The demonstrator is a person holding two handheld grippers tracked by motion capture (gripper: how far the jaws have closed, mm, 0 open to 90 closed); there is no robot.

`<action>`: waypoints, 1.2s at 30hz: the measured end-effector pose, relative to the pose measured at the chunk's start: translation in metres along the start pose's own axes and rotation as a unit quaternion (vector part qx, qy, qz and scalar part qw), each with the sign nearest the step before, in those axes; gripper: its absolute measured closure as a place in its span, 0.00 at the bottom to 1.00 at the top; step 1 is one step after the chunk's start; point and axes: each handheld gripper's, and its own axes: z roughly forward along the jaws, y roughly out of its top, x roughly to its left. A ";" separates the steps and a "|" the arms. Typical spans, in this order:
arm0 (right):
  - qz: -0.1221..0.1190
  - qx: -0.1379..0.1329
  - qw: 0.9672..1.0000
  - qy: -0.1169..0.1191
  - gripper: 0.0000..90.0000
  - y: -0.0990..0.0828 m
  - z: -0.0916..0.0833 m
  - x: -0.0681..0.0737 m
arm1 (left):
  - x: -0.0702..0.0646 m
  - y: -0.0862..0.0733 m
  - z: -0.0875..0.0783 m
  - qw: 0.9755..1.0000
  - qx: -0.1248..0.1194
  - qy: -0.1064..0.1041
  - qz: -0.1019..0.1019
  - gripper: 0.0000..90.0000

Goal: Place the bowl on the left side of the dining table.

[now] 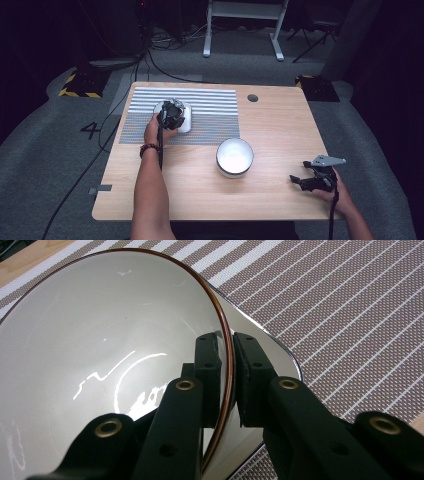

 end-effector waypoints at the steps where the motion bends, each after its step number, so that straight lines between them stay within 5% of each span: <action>1: 0.000 0.000 1.000 0.000 0.13 0.000 0.000 0.000 | 0.000 0.000 0.000 1.000 0.000 0.000 0.000 0.91; 19: 0.000 0.000 1.000 0.000 0.13 0.000 0.000 0.000 | 0.007 -0.011 -0.008 0.999 -0.010 0.018 -0.044 0.49; 36: 0.000 0.000 1.000 0.000 0.13 0.000 0.000 0.000 | 0.010 -0.016 -0.029 0.998 -0.027 0.004 -0.063 0.19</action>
